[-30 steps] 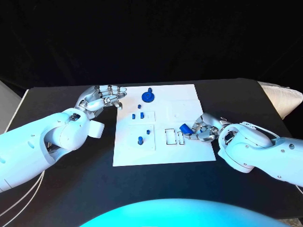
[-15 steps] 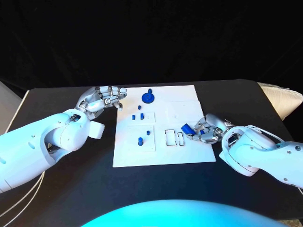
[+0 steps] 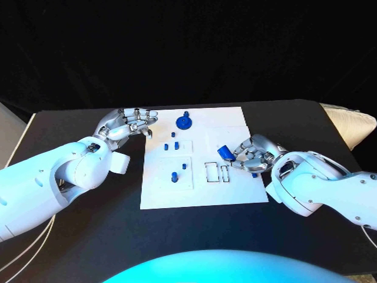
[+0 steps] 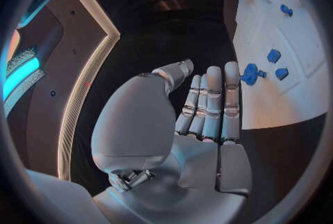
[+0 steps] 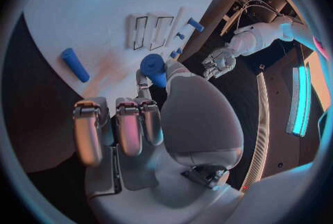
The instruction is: Assemble the parts on the task board
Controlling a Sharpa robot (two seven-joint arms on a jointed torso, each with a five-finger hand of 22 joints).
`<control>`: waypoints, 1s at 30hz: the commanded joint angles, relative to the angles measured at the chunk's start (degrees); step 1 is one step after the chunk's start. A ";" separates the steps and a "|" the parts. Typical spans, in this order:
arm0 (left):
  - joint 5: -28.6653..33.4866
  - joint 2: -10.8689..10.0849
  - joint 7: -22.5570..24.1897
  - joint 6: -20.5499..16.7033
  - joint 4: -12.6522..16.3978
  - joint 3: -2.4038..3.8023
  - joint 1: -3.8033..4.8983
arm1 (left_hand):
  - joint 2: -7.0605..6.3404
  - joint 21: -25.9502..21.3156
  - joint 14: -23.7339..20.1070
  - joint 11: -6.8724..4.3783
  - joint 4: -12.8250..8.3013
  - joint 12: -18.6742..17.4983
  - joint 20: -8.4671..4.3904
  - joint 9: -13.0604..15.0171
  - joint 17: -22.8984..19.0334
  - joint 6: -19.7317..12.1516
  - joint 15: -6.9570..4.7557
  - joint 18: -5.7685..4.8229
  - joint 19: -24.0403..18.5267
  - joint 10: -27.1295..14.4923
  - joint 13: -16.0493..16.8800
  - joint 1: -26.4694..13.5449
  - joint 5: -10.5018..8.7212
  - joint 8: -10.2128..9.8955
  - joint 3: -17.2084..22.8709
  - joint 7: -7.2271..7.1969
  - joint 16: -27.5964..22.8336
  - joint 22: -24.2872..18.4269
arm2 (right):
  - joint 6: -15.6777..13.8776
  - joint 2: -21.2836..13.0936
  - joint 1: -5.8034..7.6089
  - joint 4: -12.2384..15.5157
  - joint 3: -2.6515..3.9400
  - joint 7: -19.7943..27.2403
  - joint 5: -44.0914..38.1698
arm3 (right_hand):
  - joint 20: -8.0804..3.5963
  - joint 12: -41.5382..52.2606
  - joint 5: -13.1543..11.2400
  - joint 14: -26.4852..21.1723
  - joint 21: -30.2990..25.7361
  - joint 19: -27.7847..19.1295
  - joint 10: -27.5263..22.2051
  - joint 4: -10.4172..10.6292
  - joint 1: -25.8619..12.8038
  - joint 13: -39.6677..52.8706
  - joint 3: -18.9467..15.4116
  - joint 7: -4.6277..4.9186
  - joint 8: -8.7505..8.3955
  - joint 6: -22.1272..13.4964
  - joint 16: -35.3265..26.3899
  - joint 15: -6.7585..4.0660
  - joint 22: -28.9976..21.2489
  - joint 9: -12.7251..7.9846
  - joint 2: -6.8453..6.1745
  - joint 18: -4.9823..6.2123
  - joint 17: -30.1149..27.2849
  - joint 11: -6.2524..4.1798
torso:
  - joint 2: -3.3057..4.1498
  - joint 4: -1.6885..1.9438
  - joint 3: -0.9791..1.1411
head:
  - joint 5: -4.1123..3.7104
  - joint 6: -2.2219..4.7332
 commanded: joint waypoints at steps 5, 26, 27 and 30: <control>0.30 -0.04 0.32 0.69 0.36 0.05 -0.02 | -0.09 -0.23 -0.33 0.03 -0.22 0.25 -0.10 -0.09 -0.10 -0.46 -0.03 0.84 0.44 -0.33 -0.05 0.48 0.37 0.29 -0.19 0.27 -0.05 -0.09 | 3.71 1.97 -0.68 -0.98 -0.32 1.18 2.29 | -0.10 0.12 -0.82 5.85 0.32 6.00 6.07 -4.82 -3.81 15.05 5.72 -1.12 1.23 1.99 0.20 -0.12 15.06 0.04 -2.28 -0.39 14.55 -0.16 | 0.06 0.16 -0.01 | 0.15 -0.34; 0.30 -0.38 0.44 0.57 0.75 0.05 -0.02 | -0.07 -0.24 -0.37 0.04 -0.20 0.30 -0.10 -0.10 -0.11 -0.48 -0.01 0.84 0.47 -0.40 -0.06 0.47 0.37 0.36 -0.21 0.29 -0.02 -0.09 | 6.91 3.88 -1.55 -1.63 -0.49 -1.64 1.04 | -0.04 0.12 0.31 5.92 0.32 6.00 6.07 -4.75 -9.15 15.05 4.30 -1.15 1.75 2.28 0.30 -0.10 15.06 -0.08 -2.87 -0.39 14.89 -0.16 | 0.05 0.03 0.04 | 0.46 -0.67; 0.30 -0.39 0.44 0.57 0.76 0.05 -0.02 | -0.07 -0.24 -0.37 0.04 -0.20 0.30 -0.10 -0.10 -0.11 -0.48 -0.01 0.84 0.47 -0.40 -0.06 0.47 0.37 0.36 -0.21 0.29 -0.02 -0.09 | 6.83 4.00 -1.56 -1.72 -0.49 -1.73 1.00 | -0.04 0.12 0.31 5.92 0.32 6.00 6.07 -4.75 -9.15 15.05 4.30 -1.15 1.75 2.28 0.30 -0.10 15.06 -0.08 -2.87 -0.39 14.89 -0.16 | 0.05 0.04 0.03 | 0.46 -0.66; 0.30 -0.43 0.43 0.56 0.77 0.05 -0.02 | -0.07 -0.24 -0.37 0.04 -0.20 0.30 -0.10 -0.10 -0.11 -0.48 -0.01 0.84 0.47 -0.40 -0.06 0.47 0.37 0.36 -0.21 0.29 -0.02 -0.09 | 6.72 4.36 -1.57 -1.98 -0.49 -1.91 0.93 | -0.04 0.12 0.28 5.93 0.32 6.00 6.07 -4.75 -9.27 15.05 4.28 -1.16 1.77 2.30 0.31 -0.10 15.06 -0.08 -2.81 -0.39 14.91 -0.16 | 0.06 0.09 0.02 | 0.50 -0.65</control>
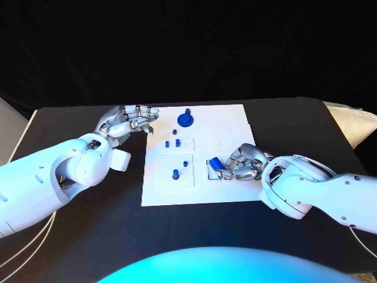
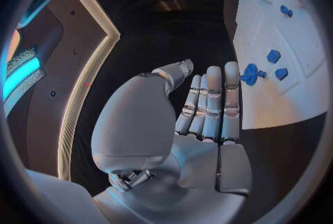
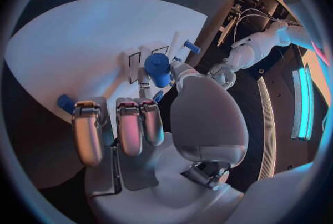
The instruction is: Assemble the parts on the task board
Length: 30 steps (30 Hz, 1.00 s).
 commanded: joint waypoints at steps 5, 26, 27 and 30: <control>0.30 -0.07 0.42 0.56 0.24 0.06 -0.01 | -0.07 -0.24 -0.37 0.05 -0.20 0.30 -0.10 -0.05 -0.07 -0.27 -0.01 0.84 0.47 -0.40 -0.07 0.47 0.37 0.36 -0.21 0.08 -0.02 -0.10 | 0.65 0.84 -0.07 -0.61 0.00 -1.04 -0.76 | -0.05 0.12 -0.36 5.93 0.32 6.00 6.07 0.08 -0.56 15.07 -0.31 -0.60 0.22 0.68 0.31 -0.11 15.08 0.05 0.14 -0.39 14.91 -0.18 | 0.02 0.08 -0.03 | 0.05 -0.01; 0.30 -0.10 0.37 0.51 0.17 0.06 -0.01 | -0.07 -0.26 -0.41 0.07 -0.13 0.41 -0.08 -0.09 -0.09 -0.35 0.02 0.83 0.50 -0.50 -0.11 0.41 0.37 0.48 -0.26 0.10 0.03 -0.12 | 0.60 2.67 -0.07 -1.43 0.01 -0.70 -1.46 | -0.08 0.12 -4.24 5.81 0.32 6.00 6.07 0.15 -5.42 15.07 -9.65 -0.66 1.24 0.07 0.13 -0.15 15.08 0.02 1.03 -0.39 14.36 -0.25 | 0.03 -0.08 -0.01 | -0.11 0.02; 0.30 -0.10 0.37 0.51 0.17 0.06 -0.01 | -0.07 -0.26 -0.41 0.07 -0.13 0.41 -0.08 -0.09 -0.09 -0.35 0.02 0.83 0.50 -0.50 -0.11 0.41 0.37 0.48 -0.26 0.10 0.03 -0.12 | 0.66 2.68 -0.07 -1.38 0.01 -0.59 -1.51 | -0.07 0.12 -5.78 5.78 0.32 6.00 6.07 0.21 -5.48 15.07 -12.47 -0.64 1.44 -0.07 0.10 -0.14 15.08 0.01 1.33 -0.39 14.26 -0.24 | 0.02 -0.08 0.00 | -0.13 0.01; 0.30 -0.09 0.38 0.51 0.15 0.06 -0.01 | -0.07 -0.26 -0.41 0.07 -0.13 0.41 -0.08 -0.09 -0.09 -0.35 0.02 0.83 0.50 -0.50 -0.11 0.41 0.37 0.48 -0.26 0.10 0.03 -0.12 | 0.67 2.64 -0.07 -1.23 0.01 -0.32 -1.85 | -0.03 0.12 -7.42 5.76 0.32 6.00 6.07 0.30 -5.63 15.07 -16.80 -0.61 1.76 -0.31 0.06 -0.11 15.08 -0.02 1.93 -0.39 14.16 -0.17 | 0.00 -0.06 0.02 | -0.17 0.02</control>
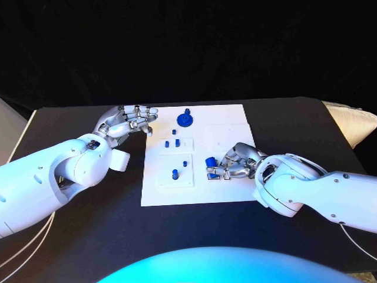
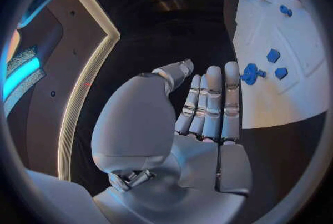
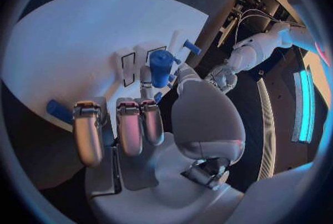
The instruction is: Assemble the parts on the task board
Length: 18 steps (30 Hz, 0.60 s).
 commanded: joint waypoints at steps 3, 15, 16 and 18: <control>0.29 0.08 0.39 0.52 0.10 0.05 -0.01 | -0.07 -0.26 -0.41 0.07 -0.13 0.20 -0.08 -0.05 -0.05 -0.35 0.02 0.83 0.50 -0.51 -0.05 0.41 0.37 0.19 -0.26 0.10 0.03 -0.05 | 0.88 -0.05 -0.10 0.35 -0.05 0.79 -1.50 | -0.02 0.12 -1.85 5.73 0.32 6.00 6.08 0.10 -0.37 15.09 -3.09 0.08 0.38 -0.45 0.01 -0.09 15.09 -0.03 0.56 -0.39 14.00 -0.15 | -0.06 0.02 0.05 | -0.07 0.03; 0.29 0.07 0.40 0.50 0.02 0.05 -0.02 | -0.07 -0.26 -0.41 0.07 -0.13 0.20 -0.08 -0.05 -0.05 -0.35 0.02 0.83 0.50 -0.51 -0.05 0.41 0.37 0.19 -0.26 0.10 0.03 -0.05 | 0.58 -1.18 -0.22 0.87 -0.05 0.98 -3.59 | -0.01 0.12 -1.66 5.73 0.32 6.00 6.08 0.05 -0.17 15.09 -3.16 0.08 0.48 -0.49 0.01 -0.09 15.09 -0.04 1.36 -0.39 14.02 -0.15 | -0.02 -0.02 0.09 | -0.06 -0.01; 0.29 0.07 0.40 0.51 0.02 0.05 -0.02 | -0.07 -0.26 -0.41 0.07 -0.13 0.20 -0.08 -0.05 -0.05 -0.35 0.02 0.83 0.50 -0.51 -0.05 0.41 0.37 0.19 -0.26 0.10 0.03 -0.05 | 0.54 -1.29 -0.23 0.91 -0.05 1.01 -3.70 | -0.01 0.12 -1.35 5.73 0.32 6.00 6.08 0.02 0.09 15.09 -3.08 0.07 0.53 -0.51 0.01 -0.09 15.09 -0.06 1.76 -0.39 14.02 -0.15 | -0.02 -0.03 0.08 | -0.02 -0.05; 0.29 0.08 0.40 0.53 0.01 0.05 -0.02 | -0.07 -0.26 -0.41 0.07 -0.13 0.20 -0.08 -0.05 -0.05 -0.35 0.02 0.83 0.50 -0.51 -0.05 0.41 0.37 0.19 -0.26 0.10 0.03 -0.05 | 0.50 -1.59 -0.24 1.01 -0.04 1.11 -4.06 | -0.01 0.12 -0.70 5.74 0.32 6.00 6.08 -0.03 0.62 15.09 -2.90 0.07 0.61 -0.56 0.02 -0.09 15.09 -0.08 2.40 -0.39 14.06 -0.16 | 0.00 0.02 0.09 | -0.04 -0.11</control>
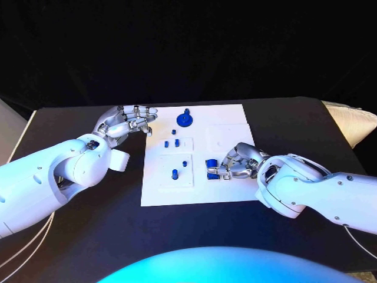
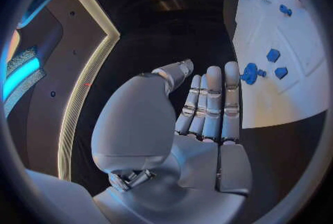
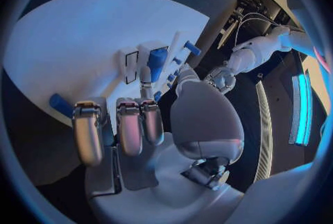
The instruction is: Assemble the parts on the task board
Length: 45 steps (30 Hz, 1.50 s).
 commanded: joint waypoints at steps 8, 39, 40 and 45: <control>0.29 0.11 0.41 0.55 0.00 0.05 -0.03 | -0.07 -0.26 -0.41 0.07 -0.13 0.20 -0.08 -0.05 -0.06 -0.35 0.02 0.83 0.50 -0.51 -0.06 0.41 0.37 0.19 -0.26 0.10 0.03 -0.05 | 1.61 -1.03 -0.10 0.44 0.00 1.48 -2.65 | -0.06 0.12 2.06 5.75 0.32 6.00 6.08 -0.51 6.24 15.10 1.04 -0.01 0.68 -0.80 0.03 -0.15 15.05 -0.20 1.88 -0.39 14.07 -0.21 | 0.03 0.01 -0.01 | 0.12 -0.16; 0.74 0.26 1.33 0.50 0.01 0.05 -0.27 | 0.02 -0.34 -0.46 0.09 0.06 0.51 -0.04 -0.15 -0.12 -0.56 0.06 0.83 0.56 -0.59 -0.11 0.27 0.36 0.43 -0.34 0.13 0.16 -0.12 | -1.25 -10.63 3.47 -0.41 0.30 4.69 -1.59 | 0.24 0.12 0.92 5.76 0.32 6.00 6.08 -0.65 16.19 15.10 8.11 0.57 -0.23 -1.83 0.03 0.23 15.05 -1.06 -1.53 -0.39 14.11 0.26 | -0.09 -0.48 -0.04 | -1.04 0.58; 0.74 0.26 1.34 0.50 0.01 0.05 -0.28 | 0.02 -0.34 -0.46 0.09 0.06 0.51 -0.04 -0.15 -0.12 -0.56 0.06 0.83 0.56 -0.59 -0.11 0.27 0.36 0.43 -0.34 0.13 0.16 -0.12 | -0.76 -10.99 3.49 -0.51 0.28 4.65 -1.94 | 0.24 0.12 0.93 5.76 0.32 6.00 6.08 -0.65 16.22 15.10 8.12 0.58 -0.24 -1.84 0.04 0.23 15.05 -1.06 -1.55 -0.39 14.12 0.26 | -0.09 -0.54 -0.02 | -1.05 0.60; 0.76 0.29 1.36 0.55 0.03 0.05 -0.32 | 0.02 -0.34 -0.46 0.09 0.06 0.51 -0.04 -0.15 -0.12 -0.56 0.06 0.83 0.56 -0.59 -0.11 0.27 0.36 0.43 -0.34 0.13 0.16 -0.12 | 1.59 -12.46 3.31 -0.74 0.14 3.91 -3.68 | 0.24 0.12 0.97 5.78 0.32 6.00 6.08 -0.62 16.30 15.10 8.17 0.58 -0.22 -1.77 0.06 0.24 15.05 -1.05 -1.65 -0.39 14.20 0.27 | -0.13 -0.70 -0.01 | -2.04 0.66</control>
